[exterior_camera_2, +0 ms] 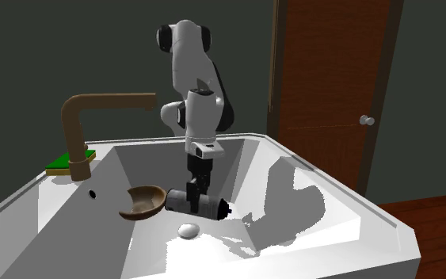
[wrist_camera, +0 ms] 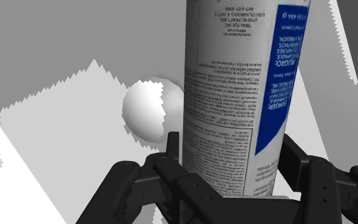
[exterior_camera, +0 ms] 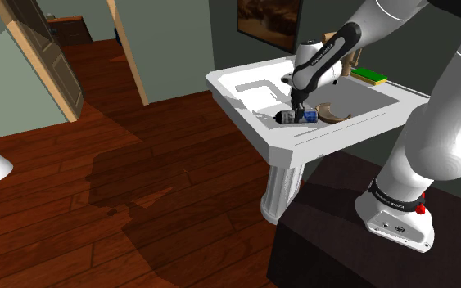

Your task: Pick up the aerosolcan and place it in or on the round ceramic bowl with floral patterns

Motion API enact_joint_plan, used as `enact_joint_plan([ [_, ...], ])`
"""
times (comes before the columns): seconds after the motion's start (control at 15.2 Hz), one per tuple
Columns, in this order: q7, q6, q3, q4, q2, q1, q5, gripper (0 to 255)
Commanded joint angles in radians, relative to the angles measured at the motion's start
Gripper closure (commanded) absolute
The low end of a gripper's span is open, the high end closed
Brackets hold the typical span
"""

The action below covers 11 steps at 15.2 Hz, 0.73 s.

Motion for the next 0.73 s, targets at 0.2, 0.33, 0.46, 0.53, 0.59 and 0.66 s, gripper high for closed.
enact_joint_plan([
  [0.2,0.03,-0.074,0.0,0.013,-0.068,-0.003,-0.048,255],
  [0.33,0.039,-0.105,0.002,0.021,-0.093,-0.004,-0.062,255],
  [0.46,0.047,-0.136,0.005,0.03,-0.118,-0.006,-0.075,255],
  [0.53,0.051,-0.152,0.007,0.034,-0.129,-0.007,-0.081,255],
  [0.59,0.054,-0.167,0.009,0.039,-0.141,-0.008,-0.086,255],
  [0.66,0.057,-0.183,0.011,0.044,-0.152,-0.009,-0.09,255],
])
